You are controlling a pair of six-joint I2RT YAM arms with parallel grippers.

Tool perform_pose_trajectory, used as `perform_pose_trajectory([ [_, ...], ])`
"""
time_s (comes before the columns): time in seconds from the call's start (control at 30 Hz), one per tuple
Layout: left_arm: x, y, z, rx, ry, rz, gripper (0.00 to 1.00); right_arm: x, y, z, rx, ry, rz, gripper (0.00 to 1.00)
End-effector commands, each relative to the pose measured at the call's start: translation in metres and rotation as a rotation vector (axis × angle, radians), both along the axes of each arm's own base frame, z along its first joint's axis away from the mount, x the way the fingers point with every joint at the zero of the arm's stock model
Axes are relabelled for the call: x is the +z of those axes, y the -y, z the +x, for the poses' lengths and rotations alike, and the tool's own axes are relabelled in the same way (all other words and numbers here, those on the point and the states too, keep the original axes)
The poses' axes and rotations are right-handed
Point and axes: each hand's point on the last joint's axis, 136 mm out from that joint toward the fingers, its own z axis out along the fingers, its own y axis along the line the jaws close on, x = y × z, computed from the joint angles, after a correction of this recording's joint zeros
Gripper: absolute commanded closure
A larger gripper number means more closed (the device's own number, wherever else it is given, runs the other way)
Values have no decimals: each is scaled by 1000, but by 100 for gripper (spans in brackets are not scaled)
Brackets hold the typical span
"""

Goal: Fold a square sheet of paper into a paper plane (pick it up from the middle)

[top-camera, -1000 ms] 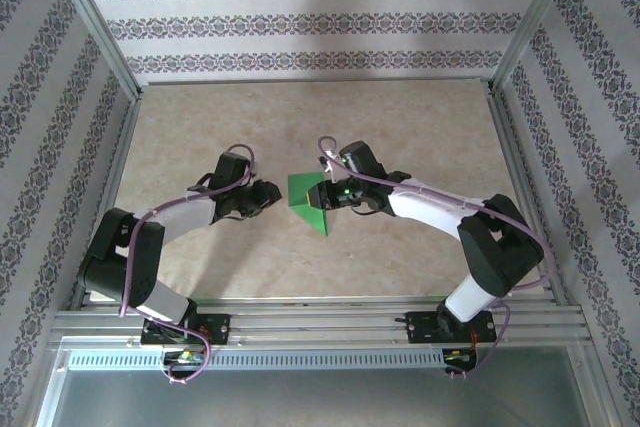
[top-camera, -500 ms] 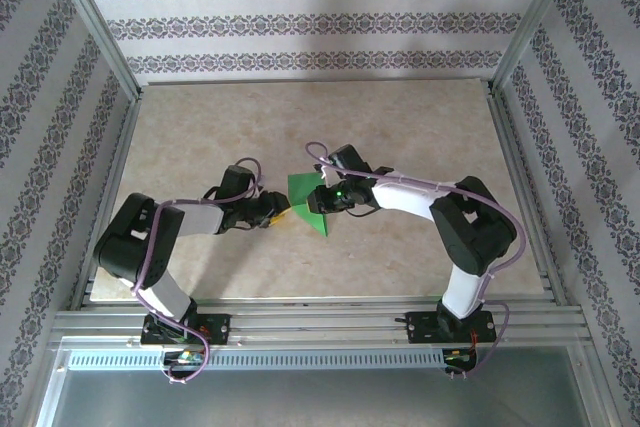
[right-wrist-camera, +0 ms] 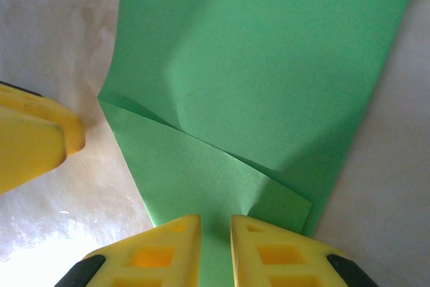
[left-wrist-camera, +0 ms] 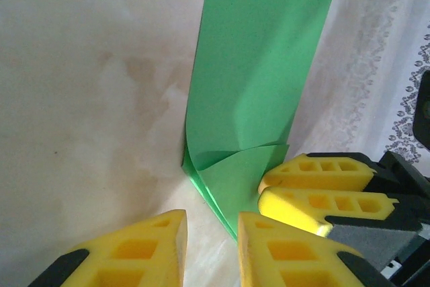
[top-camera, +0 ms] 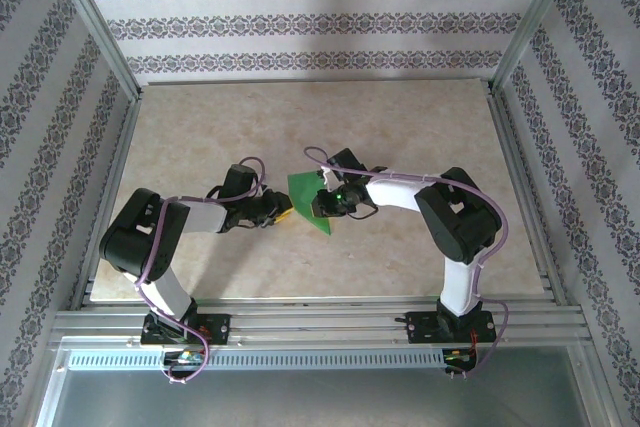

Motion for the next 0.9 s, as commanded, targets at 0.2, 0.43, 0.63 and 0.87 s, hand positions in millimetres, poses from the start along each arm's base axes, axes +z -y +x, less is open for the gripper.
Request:
perform_pose_trajectory([
  [0.2,4,4,7,18,-37,21,76,-19,11,-2,-28,-47,-32,79],
  [0.43,-3,-4,6,85,-115,65,77,-20,12,-4,-28,-49,-35,79],
  [0.63,-2,3,8,87,-125,84,76,-23,13,-5,-30,-54,-37,79],
  [0.87,-9,5,10,93,-145,91,75,-26,13,-7,-26,-59,-38,79],
])
